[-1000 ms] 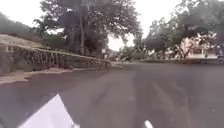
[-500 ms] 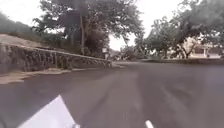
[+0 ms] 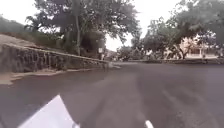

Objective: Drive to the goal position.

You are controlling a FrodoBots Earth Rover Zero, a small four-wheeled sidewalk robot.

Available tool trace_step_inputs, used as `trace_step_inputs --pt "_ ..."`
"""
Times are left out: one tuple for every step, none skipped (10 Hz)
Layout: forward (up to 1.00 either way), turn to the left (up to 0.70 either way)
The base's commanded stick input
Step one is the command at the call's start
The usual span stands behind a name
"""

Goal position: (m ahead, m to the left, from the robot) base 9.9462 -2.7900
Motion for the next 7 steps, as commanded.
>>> trace_step_inputs --pt "0.50 0.00" --pt "0.50 0.00" --pt "0.50 0.00" --pt "0.50 0.00" --pt "0.50 0.00" --pt "0.50 0.00" --pt "0.50 0.00"
